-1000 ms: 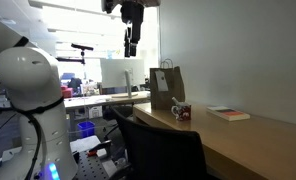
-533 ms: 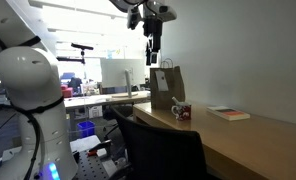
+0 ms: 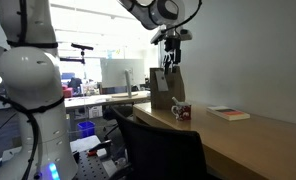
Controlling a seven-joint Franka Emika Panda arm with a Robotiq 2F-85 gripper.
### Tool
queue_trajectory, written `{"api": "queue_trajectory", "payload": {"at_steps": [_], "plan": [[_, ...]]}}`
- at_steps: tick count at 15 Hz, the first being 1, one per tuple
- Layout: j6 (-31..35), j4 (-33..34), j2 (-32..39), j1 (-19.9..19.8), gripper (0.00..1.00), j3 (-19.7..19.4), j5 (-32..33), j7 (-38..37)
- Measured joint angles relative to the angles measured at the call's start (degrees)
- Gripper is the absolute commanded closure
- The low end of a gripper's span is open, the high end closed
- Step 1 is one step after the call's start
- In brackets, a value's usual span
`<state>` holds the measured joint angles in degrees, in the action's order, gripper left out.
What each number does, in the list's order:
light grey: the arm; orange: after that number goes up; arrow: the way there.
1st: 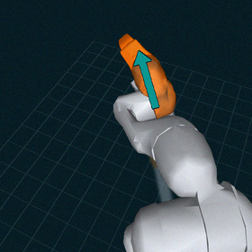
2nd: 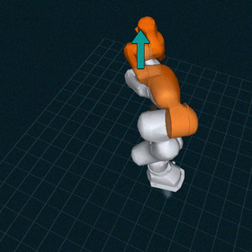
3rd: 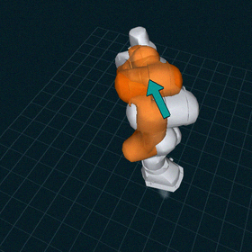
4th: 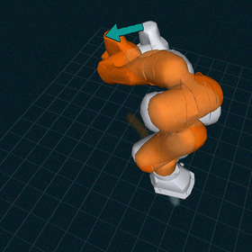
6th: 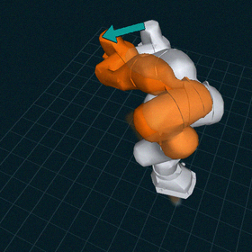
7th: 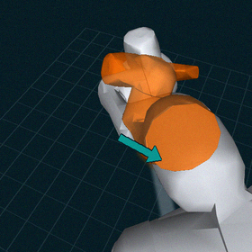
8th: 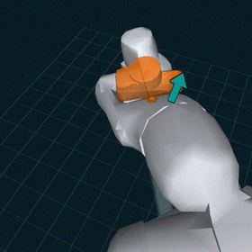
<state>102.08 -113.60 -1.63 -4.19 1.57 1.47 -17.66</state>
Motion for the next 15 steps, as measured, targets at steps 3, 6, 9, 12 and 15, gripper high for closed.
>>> {"api": "queue_trajectory", "payload": {"at_steps": [3,6,9,12,15], "plan": [[3.2,5.2,7.1,1.1,0.00,0.0,-1.7,-0.6],[5.5,9.4,12.6,1.2,0.00,-0.2,-4.3,-0.5],[5.8,13.0,17.2,1.2,0.00,-0.4,-7.6,0.3],[5.9,15.4,21.5,1.3,0.00,-0.4,-9.7,0.6],[6.0,17.4,25.6,1.4,0.00,-0.4,-11.3,0.7]]}}
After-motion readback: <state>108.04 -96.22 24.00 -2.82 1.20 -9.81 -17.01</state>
